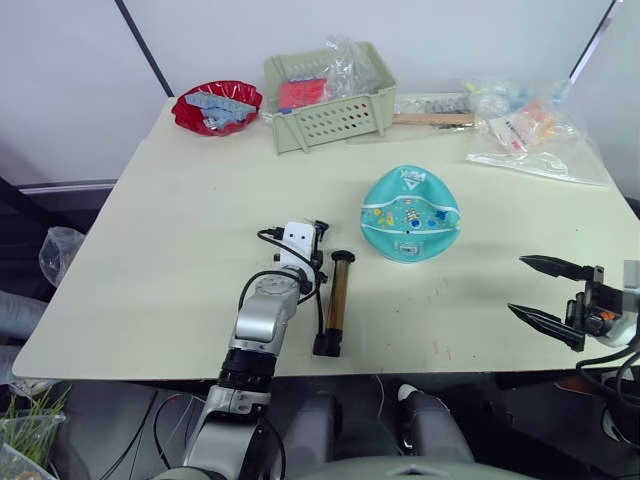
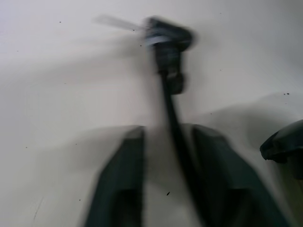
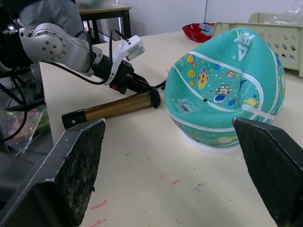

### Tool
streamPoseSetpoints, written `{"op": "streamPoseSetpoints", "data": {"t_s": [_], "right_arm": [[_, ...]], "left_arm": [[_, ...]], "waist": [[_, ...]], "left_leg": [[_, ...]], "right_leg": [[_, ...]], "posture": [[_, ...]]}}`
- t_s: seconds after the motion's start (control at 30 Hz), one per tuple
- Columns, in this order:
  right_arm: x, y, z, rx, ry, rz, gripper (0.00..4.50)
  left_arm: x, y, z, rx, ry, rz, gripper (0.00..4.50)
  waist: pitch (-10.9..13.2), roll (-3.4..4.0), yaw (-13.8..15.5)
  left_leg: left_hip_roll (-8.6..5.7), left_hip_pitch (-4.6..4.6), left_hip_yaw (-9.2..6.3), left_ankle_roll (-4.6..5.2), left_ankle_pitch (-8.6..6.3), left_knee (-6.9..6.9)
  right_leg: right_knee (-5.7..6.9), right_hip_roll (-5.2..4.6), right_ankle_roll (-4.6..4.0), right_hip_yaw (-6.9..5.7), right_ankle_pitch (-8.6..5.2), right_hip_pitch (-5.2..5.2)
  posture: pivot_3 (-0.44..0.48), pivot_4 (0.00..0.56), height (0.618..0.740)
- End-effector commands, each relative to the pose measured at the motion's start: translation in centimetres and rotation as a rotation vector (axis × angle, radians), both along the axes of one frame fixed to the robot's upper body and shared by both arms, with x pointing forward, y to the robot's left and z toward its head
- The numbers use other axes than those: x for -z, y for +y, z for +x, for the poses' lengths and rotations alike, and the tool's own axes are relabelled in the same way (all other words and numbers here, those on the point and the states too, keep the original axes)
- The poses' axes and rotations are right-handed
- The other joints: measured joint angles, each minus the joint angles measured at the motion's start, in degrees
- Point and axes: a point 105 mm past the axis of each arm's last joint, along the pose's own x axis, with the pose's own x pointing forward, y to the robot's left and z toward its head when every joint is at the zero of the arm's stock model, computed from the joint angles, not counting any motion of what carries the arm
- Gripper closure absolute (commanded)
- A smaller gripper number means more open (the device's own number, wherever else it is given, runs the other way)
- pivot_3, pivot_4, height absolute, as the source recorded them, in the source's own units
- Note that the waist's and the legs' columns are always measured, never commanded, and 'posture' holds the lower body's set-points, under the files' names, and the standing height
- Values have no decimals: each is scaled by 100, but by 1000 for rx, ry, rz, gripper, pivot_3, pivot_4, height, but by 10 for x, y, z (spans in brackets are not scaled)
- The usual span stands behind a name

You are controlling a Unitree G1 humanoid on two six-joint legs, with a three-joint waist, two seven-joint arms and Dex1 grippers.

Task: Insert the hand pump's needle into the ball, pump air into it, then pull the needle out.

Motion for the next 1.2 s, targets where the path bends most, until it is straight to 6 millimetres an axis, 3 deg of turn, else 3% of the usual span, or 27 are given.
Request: {"op": "streamPoseSetpoints", "data": {"t_s": [0.03,0.3,0.6,0.7,0.8,0.97,1.2], "right_arm": [[-5,-2,0,4,-37,-1,0],[-5,0,1,-7,-42,12,0],[-5,6,-5,-64,-13,42,0],[-6,10,-7,-79,-9,52,0],[-7,11,-6,-74,-11,62,0],[-6,14,-8,-66,21,61,0],[-17,28,-5,-44,28,113,0]], "left_arm": [[11,1,-5,6,45,15,4422],[8,10,-5,-6,28,21,4422],[-28,17,-4,92,-148,29,4422],[-54,18,-5,154,-266,-21,4422],[-77,17,-13,246,-386,-50,4422],[-89,18,-24,303,-441,-106,4422],[-99,0,-54,511,-489,-204,4422]], "waist": [[-1,0,0],[-1,1,-17],[1,-2,-43],[2,-4,-33],[2,-5,-26],[2,-4,-21],[3,-6,-19]], "left_leg": [[0,0,0,0,0,0],[0,1,1,0,0,0],[5,-2,0,0,0,-1],[5,-4,0,0,0,-1],[6,-4,-1,0,0,-1],[6,-5,1,0,-1,-1],[8,-6,0,1,-1,-1]], "right_leg": [[0,0,0,0,0,0],[0,0,0,2,0,0],[0,1,-1,1,0,-3],[-1,-2,-1,1,1,-3],[-3,-5,-1,-1,0,-4],[-4,-9,-2,-1,0,-4],[-3,-7,-2,-2,0,-4]], "posture": [[0,150,740],[0,150,740],[0,150,740],[0,150,740],[0,150,740],[0,150,740],[0,150,740]]}}
